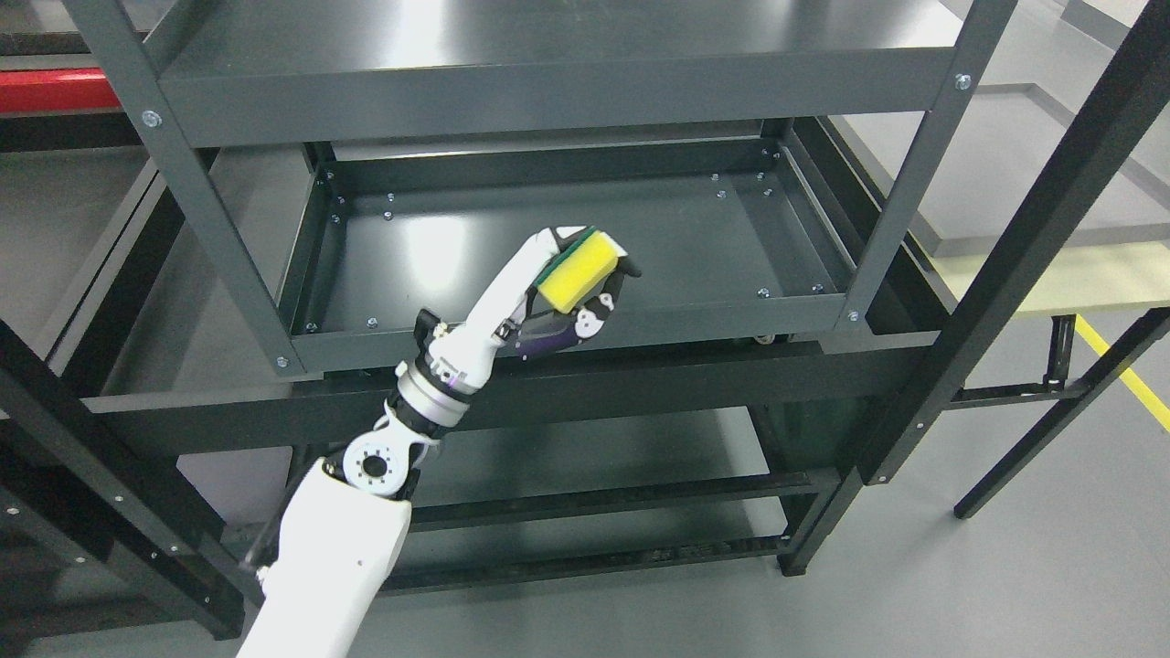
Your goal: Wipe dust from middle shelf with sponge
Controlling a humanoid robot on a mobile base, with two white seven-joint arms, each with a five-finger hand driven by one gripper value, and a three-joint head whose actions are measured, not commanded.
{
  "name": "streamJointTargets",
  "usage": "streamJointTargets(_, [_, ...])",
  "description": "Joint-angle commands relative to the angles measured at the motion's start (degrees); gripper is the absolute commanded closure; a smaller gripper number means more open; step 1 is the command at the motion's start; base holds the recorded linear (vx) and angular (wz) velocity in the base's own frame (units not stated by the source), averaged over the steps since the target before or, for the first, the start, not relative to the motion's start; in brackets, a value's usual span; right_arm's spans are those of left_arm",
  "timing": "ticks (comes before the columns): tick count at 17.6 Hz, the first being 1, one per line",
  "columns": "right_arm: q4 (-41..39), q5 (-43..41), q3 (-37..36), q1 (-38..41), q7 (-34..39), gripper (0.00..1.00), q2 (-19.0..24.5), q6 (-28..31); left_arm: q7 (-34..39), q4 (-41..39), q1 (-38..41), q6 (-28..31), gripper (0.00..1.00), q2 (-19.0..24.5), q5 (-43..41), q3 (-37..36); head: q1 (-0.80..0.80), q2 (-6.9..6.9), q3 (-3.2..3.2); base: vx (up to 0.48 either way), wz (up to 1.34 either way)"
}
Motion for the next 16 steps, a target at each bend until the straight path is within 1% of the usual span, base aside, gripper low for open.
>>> streamJointTargets(1, [-1.00, 0.00, 0.00, 0.07, 0.03, 0.00, -1.00, 4.19, 7.31, 1.89, 14.25, 0.02, 0.99, 0.47, 15.89, -1.97, 0.00, 0.00, 0.00, 0.000, 0.00])
streamJointTargets(3, [-1.00, 0.00, 0.00, 0.07, 0.03, 0.00, -1.00, 4.10, 8.01, -1.35, 16.98, 0.02, 0.97, 0.47, 21.34, -2.15, 0.00, 0.00, 0.00, 0.000, 0.00])
streamJointTargets(5, [-1.00, 0.00, 0.00, 0.07, 0.03, 0.00, -1.00, 4.10, 9.94, -5.84, 17.95, 2.73, 0.96, 0.47, 26.18, -2.33, 0.00, 0.00, 0.00, 0.000, 0.00])
streamJointTargets(7, [-1.00, 0.00, 0.00, 0.07, 0.03, 0.00, -1.00, 4.10, 10.30, -9.01, 18.39, 4.84, 0.96, 0.47, 28.39, -2.33, 0.00, 0.00, 0.00, 0.000, 0.00])
streamJointTargets(8, [-1.00, 0.00, 0.00, -0.02, 0.03, 0.00, -1.00, 4.10, 11.43, -11.72, 19.00, 8.33, 0.96, 0.47, 29.53, -2.33, 0.00, 0.00, 0.00, 0.000, 0.00])
streamJointTargets(9, [-1.00, 0.00, 0.00, -0.02, 0.03, 0.00, -1.00, 4.10, 14.14, -14.62, 19.62, 11.50, 0.96, 0.47, 29.80, -2.33, 0.00, 0.00, 0.00, 0.000, 0.00])
streamJointTargets(11, [-1.00, 0.00, 0.00, -0.02, 0.03, 0.00, -1.00, 4.10, 18.10, -19.28, 19.89, 16.43, 0.98, 0.47, 29.80, -1.80, 0.00, 0.00, 0.00, 0.000, 0.00])
streamJointTargets(13, [-1.00, 0.00, 0.00, -0.02, 0.03, 0.00, -1.00, 4.10, 20.22, -22.80, 19.89, 21.53, 1.00, 0.47, 29.46, -0.40, 0.00, 0.00, 0.00, 0.000, 0.00])
streamJointTargets(14, [-1.00, 0.00, 0.00, -0.02, 0.03, 0.00, -1.00, 4.19, 20.40, -24.30, 19.80, 23.38, 1.00, 0.47, 29.45, 1.00, 0.00, 0.00, 0.00, 0.000, 0.00])
streamJointTargets(16, [-1.00, 0.00, 0.00, 0.07, 0.03, 0.00, -1.00, 4.19, 20.23, -26.15, 19.80, 25.14, 1.00, 0.47, 29.80, 2.85, 0.00, 0.00, 0.00, 0.000, 0.00])
